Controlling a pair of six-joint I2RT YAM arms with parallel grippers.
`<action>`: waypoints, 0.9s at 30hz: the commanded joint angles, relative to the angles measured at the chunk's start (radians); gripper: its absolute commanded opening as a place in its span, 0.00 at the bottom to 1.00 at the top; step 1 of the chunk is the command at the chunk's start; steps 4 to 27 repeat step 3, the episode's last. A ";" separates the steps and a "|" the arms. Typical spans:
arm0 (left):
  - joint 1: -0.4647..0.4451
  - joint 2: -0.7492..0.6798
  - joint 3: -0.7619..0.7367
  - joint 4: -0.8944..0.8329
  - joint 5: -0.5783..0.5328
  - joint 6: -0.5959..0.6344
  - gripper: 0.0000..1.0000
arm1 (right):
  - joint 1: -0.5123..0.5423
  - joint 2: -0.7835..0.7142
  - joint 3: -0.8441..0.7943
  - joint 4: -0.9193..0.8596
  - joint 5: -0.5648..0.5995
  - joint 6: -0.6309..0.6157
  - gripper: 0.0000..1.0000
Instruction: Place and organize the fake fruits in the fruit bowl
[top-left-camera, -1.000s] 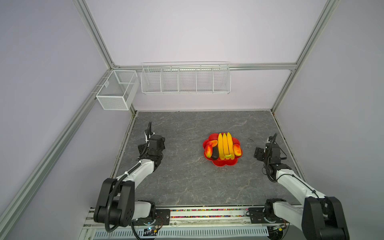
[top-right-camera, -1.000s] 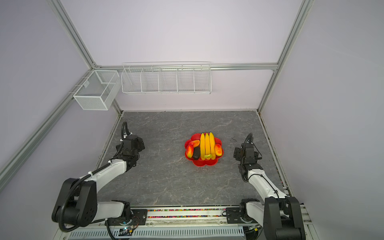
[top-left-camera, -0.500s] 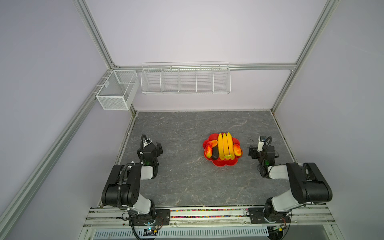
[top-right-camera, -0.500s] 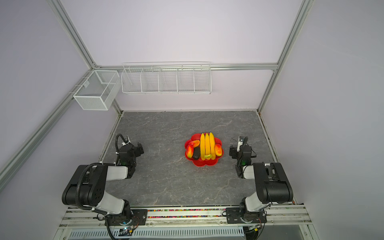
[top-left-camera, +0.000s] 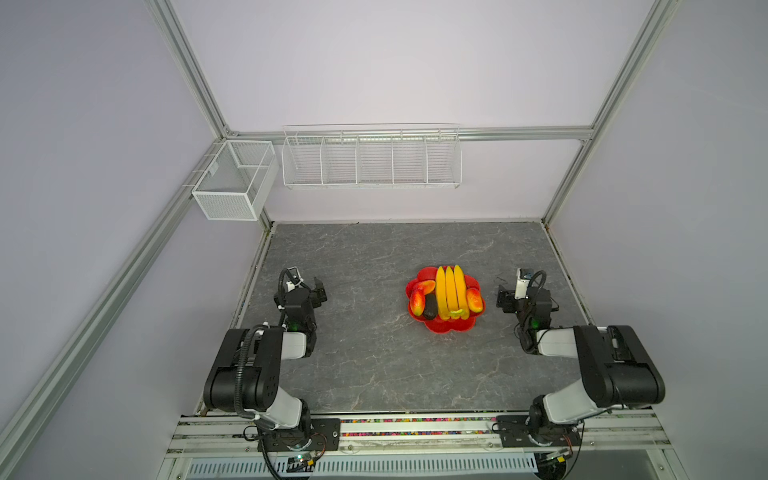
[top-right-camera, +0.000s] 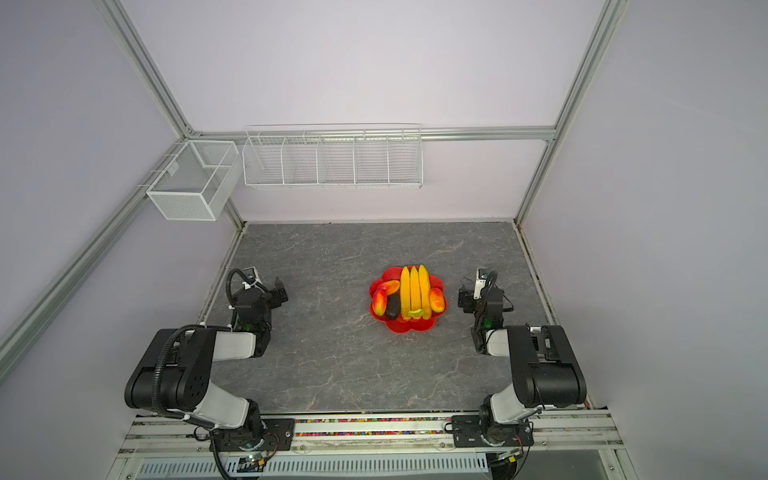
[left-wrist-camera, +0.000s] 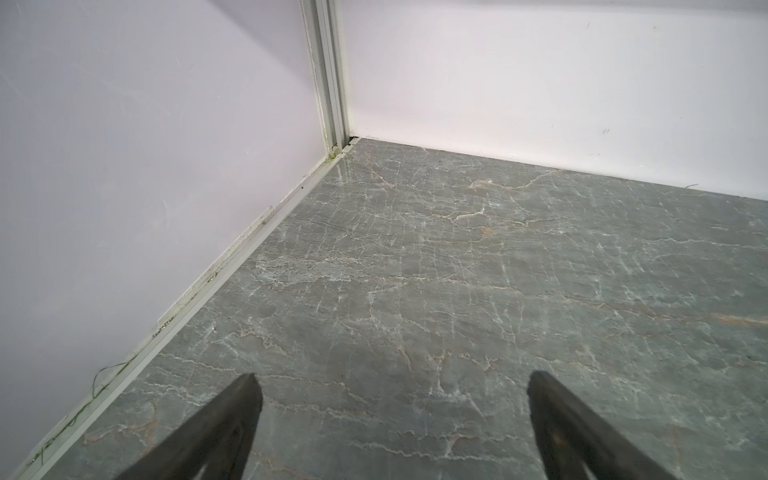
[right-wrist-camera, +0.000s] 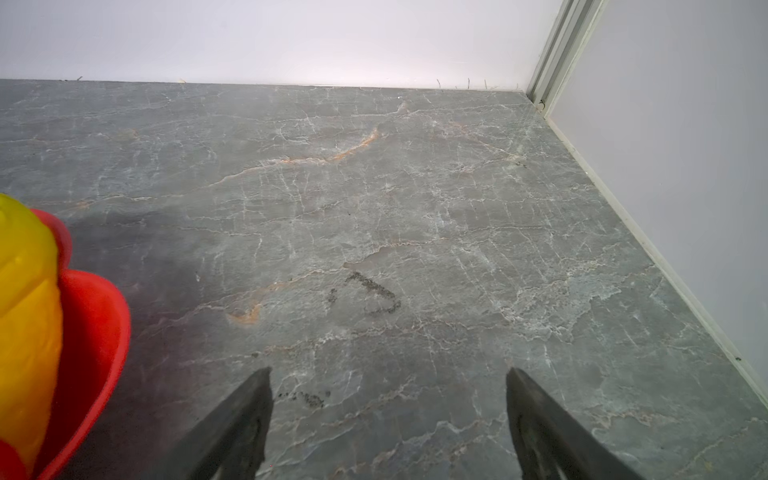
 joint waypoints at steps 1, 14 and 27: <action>0.006 0.011 0.005 0.036 0.010 0.015 0.99 | -0.006 -0.010 0.013 0.015 -0.016 -0.023 0.89; 0.006 0.010 0.005 0.036 0.011 0.016 0.99 | -0.004 -0.014 0.009 0.019 -0.014 -0.025 0.88; 0.006 0.010 0.005 0.036 0.011 0.016 0.99 | -0.004 -0.014 0.009 0.019 -0.014 -0.025 0.88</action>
